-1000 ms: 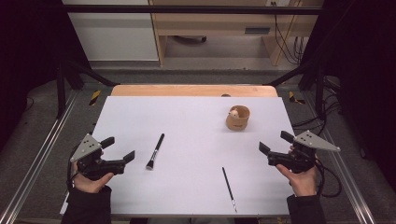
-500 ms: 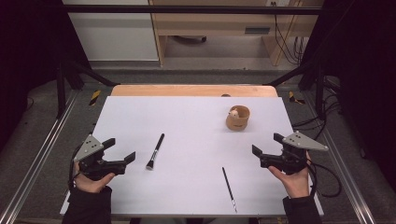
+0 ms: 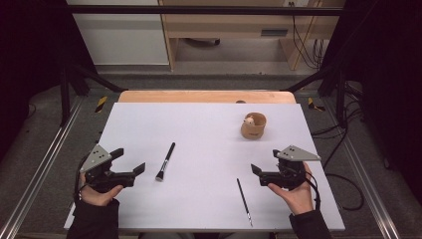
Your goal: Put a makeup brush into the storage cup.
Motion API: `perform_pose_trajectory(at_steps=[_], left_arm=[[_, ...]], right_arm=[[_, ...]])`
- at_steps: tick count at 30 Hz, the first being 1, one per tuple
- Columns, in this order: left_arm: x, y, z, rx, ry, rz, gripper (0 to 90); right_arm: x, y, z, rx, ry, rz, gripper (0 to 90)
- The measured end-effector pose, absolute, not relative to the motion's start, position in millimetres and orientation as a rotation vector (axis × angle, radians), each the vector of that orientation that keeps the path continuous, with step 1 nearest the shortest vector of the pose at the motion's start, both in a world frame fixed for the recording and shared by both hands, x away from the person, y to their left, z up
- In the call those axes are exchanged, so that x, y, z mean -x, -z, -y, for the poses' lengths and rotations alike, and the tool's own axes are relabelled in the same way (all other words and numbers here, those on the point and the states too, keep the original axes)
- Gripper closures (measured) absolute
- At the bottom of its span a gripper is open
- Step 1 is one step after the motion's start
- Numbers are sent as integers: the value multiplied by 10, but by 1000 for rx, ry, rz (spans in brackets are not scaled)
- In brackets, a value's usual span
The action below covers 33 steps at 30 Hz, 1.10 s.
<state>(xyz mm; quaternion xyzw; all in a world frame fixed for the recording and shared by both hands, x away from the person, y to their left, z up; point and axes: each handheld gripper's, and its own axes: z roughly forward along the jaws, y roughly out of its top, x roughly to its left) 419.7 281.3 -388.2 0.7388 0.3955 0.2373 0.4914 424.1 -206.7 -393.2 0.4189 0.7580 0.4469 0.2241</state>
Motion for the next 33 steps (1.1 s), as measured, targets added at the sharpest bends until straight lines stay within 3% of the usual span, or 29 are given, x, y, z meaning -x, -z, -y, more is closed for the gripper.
perform_pose_trajectory(at_steps=[33], left_arm=[[-4205,3908,-2824,-1795,-579,-965,66]], right_arm=[[-4282,4451,1620,-1147,-1061,-2342,175]])
